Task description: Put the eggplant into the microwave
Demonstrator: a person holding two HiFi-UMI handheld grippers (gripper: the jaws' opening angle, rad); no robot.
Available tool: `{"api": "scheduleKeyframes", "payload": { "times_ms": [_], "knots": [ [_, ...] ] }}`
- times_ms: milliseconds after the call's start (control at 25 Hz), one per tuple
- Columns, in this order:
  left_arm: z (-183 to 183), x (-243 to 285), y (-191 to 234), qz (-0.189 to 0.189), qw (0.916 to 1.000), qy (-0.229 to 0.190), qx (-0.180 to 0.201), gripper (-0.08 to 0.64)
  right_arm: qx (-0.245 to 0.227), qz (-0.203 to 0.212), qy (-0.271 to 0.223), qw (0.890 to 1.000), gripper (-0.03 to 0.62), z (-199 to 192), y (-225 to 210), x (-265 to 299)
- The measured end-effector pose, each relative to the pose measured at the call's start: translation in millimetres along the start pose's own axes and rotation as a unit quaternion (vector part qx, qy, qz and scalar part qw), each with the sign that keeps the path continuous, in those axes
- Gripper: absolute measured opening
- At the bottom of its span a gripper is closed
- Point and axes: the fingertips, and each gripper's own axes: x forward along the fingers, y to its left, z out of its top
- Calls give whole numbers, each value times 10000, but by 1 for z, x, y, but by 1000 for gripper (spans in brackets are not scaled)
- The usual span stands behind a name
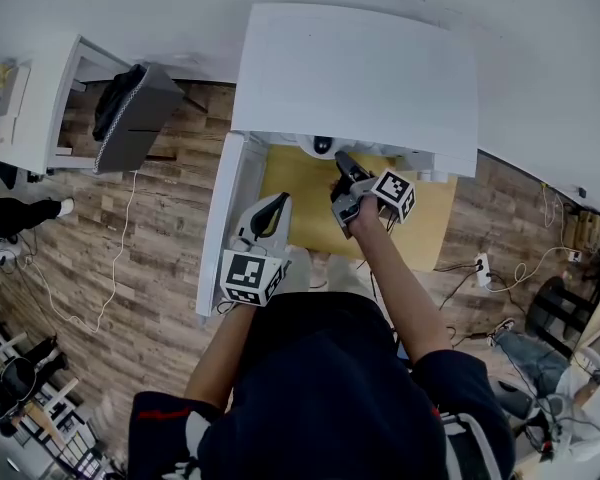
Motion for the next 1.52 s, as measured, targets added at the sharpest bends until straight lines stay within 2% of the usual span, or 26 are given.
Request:
{"api": "scheduleKeyframes", "payload": {
  "times_ms": [320,480,800,1120,1520],
  "knots": [
    [-3,-5,-5,11,10000,-25,9,17,-327,-131,210,9992,82,-13,-4,-9],
    [-6,-9,-6,34,10000,-24,-8,17,-481,-155,340,9981,35,-20,-3,-8],
    [-15,-18,0,138,9999,38,-71,17,-1085,-318,609,9917,17,-31,-1,1],
    [-18,-23,5,189,9997,59,-126,17,-1191,-403,750,9892,15,-40,-4,10],
    [-23,-22,7,209,9996,96,-174,17,-1153,-430,722,9898,15,-34,-7,19]
  ]
}}
